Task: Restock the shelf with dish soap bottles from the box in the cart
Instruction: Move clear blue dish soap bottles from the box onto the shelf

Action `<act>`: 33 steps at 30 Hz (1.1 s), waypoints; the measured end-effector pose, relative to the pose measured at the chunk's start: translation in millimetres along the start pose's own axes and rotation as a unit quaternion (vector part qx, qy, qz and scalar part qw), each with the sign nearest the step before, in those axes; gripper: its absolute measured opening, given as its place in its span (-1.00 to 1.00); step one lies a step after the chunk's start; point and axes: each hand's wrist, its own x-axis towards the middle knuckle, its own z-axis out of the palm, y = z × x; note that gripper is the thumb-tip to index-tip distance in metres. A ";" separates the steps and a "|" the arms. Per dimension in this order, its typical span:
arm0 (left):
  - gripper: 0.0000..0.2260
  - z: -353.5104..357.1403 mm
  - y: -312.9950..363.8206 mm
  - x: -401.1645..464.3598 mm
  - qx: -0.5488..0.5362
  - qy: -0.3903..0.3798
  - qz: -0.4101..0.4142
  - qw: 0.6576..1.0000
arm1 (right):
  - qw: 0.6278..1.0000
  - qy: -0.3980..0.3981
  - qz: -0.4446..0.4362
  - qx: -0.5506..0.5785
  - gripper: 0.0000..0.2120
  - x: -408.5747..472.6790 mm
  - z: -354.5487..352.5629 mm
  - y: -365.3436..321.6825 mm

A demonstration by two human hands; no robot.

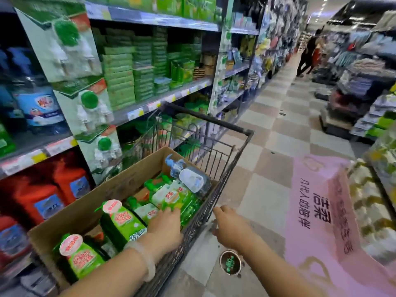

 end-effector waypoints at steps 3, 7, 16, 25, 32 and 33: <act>-0.48 7.2 -2.7 35.7 -0.021 -0.024 -0.025 0.999 | 0.999 -0.031 -0.030 0.017 -0.56 45.0 5.5 4.5; -0.41 7.0 -10.0 95.3 -0.042 -0.024 -0.038 0.998 | 0.998 -0.035 -0.056 0.023 -0.51 111.1 4.4 10.9; -0.53 10.4 -13.3 228.3 -0.098 -0.049 -0.070 0.992 | 0.995 -0.078 -0.065 -0.015 -0.44 248.2 -6.7 32.1; -0.50 24.5 -37.2 285.2 -0.165 -0.097 -0.135 0.972 | 0.983 -0.147 -0.107 -0.020 -0.32 328.3 22.2 36.3; -0.65 32.1 -42.5 308.2 -0.274 -0.084 -0.215 0.934 | 0.984 -0.132 -0.044 0.107 -0.27 348.1 38.4 37.4; -0.65 32.6 -43.9 310.8 -0.282 -0.090 -0.233 0.926 | 0.986 -0.126 -0.046 0.100 -0.30 349.4 37.9 39.2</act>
